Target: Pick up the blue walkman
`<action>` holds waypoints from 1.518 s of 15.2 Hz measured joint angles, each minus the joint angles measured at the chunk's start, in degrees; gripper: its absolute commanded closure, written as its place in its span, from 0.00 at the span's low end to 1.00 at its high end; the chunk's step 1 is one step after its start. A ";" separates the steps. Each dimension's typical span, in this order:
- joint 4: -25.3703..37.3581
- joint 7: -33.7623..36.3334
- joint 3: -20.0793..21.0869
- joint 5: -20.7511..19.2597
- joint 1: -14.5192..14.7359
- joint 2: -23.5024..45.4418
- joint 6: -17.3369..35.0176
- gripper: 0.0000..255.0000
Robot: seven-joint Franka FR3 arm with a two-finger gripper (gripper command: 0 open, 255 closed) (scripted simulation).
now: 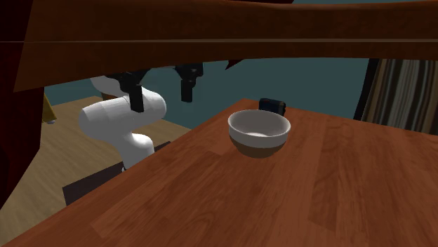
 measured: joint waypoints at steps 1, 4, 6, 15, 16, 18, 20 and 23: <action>0.00 0.00 0.00 0.00 0.00 0.00 0.00 0.00; -0.17 1.55 1.00 2.78 1.16 0.99 0.28 0.00; -1.10 3.19 2.11 5.45 2.31 1.78 1.30 0.00; -0.58 9.44 6.72 17.85 7.65 7.27 4.68 0.00; -0.42 9.94 7.07 19.15 8.22 7.61 4.83 0.00; -0.47 10.85 7.96 21.80 9.35 9.02 6.27 0.00; 0.32 12.46 9.43 24.67 10.71 10.72 7.50 0.00; 1.51 13.40 10.62 28.35 12.20 13.66 9.64 0.00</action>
